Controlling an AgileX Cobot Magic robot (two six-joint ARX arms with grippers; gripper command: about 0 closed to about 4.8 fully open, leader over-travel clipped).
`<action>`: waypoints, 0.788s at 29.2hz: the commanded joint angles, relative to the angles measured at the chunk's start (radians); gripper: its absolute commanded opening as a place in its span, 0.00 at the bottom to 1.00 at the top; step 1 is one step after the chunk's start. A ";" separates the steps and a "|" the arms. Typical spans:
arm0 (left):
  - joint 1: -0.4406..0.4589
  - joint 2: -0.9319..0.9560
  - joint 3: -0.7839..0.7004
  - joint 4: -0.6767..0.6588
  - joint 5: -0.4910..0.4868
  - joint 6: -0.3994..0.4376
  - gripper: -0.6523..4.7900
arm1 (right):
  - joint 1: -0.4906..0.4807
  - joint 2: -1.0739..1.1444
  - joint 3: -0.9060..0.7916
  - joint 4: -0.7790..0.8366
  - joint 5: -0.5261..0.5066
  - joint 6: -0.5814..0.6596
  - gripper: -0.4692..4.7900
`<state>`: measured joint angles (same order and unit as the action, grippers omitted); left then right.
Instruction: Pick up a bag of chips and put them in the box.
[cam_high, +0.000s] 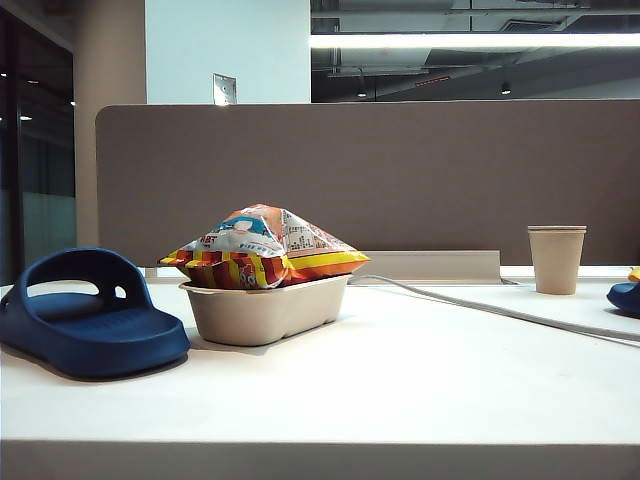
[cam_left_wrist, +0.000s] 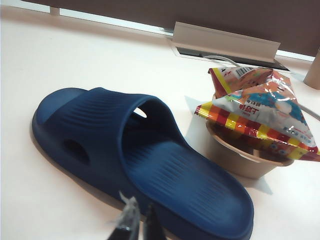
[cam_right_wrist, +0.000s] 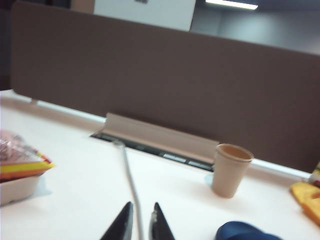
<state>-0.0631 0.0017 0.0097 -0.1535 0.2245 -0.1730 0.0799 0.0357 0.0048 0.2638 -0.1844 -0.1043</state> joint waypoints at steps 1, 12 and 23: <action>0.001 0.001 0.002 -0.006 0.004 0.001 0.16 | -0.019 -0.029 0.000 0.016 -0.001 0.003 0.19; 0.001 0.001 0.001 -0.006 0.004 0.001 0.16 | -0.040 -0.032 0.000 0.016 -0.001 0.003 0.19; 0.001 0.001 0.001 -0.006 0.004 0.001 0.16 | -0.040 -0.032 0.000 0.016 -0.001 0.003 0.19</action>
<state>-0.0631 0.0017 0.0097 -0.1535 0.2249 -0.1730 0.0399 0.0021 0.0048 0.2707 -0.1841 -0.1043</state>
